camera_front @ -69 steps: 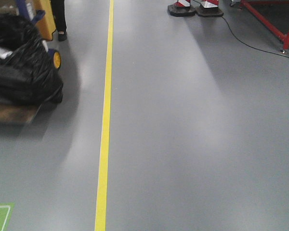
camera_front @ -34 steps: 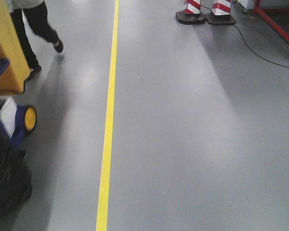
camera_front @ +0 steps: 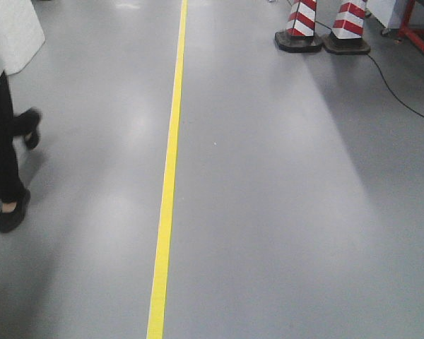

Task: Move and align brake pads A on conveyor
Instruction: 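Drive the base along the yellow-lined aisle past the cones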

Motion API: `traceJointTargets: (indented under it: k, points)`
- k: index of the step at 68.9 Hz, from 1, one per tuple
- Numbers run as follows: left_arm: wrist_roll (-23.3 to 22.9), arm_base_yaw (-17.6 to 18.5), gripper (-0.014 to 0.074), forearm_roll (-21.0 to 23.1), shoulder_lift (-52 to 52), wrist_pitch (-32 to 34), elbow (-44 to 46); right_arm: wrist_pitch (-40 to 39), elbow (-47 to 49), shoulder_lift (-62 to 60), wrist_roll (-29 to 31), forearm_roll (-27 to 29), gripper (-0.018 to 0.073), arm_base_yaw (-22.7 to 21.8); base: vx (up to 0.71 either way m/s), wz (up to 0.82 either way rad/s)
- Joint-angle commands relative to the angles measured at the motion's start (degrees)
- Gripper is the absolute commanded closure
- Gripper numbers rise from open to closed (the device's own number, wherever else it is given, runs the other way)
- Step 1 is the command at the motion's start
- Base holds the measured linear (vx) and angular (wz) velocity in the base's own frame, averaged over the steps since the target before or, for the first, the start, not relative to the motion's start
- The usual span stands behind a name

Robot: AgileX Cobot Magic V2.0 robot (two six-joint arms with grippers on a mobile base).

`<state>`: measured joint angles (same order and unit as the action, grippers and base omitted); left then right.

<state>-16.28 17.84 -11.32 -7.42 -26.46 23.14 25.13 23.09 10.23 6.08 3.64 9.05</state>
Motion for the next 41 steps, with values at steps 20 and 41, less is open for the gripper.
traceJointTargets:
  k: [20, 41]
  points:
    - [-0.24, 0.12, 0.0603, -0.15, -0.80, 5.26, 1.78, -5.83, 1.62, 0.64, 0.58, -0.12, 0.0566, -0.23, 0.65, 0.05]
    - [-0.24, 0.12, 0.0603, -0.15, -0.80, 5.26, 1.78, -5.83, 1.62, 0.64, 0.58, -0.12, 0.0566, -0.23, 0.66, 0.02]
